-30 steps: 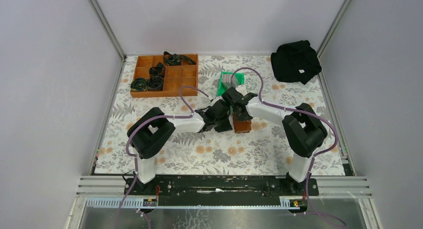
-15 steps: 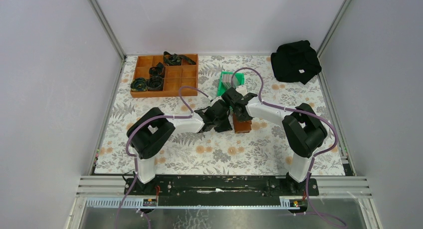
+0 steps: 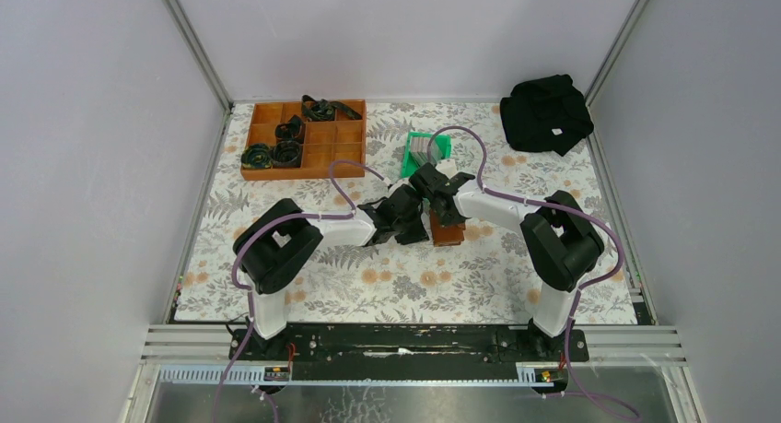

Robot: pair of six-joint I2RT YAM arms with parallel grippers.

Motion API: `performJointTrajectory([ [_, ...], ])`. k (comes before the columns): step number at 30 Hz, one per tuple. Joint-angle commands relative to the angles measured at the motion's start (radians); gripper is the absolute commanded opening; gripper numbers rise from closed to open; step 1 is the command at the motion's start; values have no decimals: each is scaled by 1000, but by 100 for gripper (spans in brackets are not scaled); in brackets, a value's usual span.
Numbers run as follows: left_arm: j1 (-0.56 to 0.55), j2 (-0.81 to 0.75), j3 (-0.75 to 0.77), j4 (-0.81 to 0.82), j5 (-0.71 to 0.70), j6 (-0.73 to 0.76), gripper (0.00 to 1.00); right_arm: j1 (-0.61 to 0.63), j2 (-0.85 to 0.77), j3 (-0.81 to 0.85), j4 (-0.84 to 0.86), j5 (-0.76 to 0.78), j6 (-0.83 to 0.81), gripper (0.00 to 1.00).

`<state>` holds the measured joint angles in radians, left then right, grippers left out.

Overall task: Put the credit cards into the card holder
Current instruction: Close the card holder at the center of the board.

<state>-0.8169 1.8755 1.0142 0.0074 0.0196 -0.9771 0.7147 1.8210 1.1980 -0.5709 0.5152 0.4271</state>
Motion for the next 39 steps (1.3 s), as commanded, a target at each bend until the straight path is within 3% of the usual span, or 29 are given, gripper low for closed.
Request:
performJointTrajectory([
  [1,5,-21,-12,29,2,0,14,41,-10,-12,-48,23,12,1],
  [39,16,47,55,15,-20,27,15,66,-2,44,5,-83,-21,0],
])
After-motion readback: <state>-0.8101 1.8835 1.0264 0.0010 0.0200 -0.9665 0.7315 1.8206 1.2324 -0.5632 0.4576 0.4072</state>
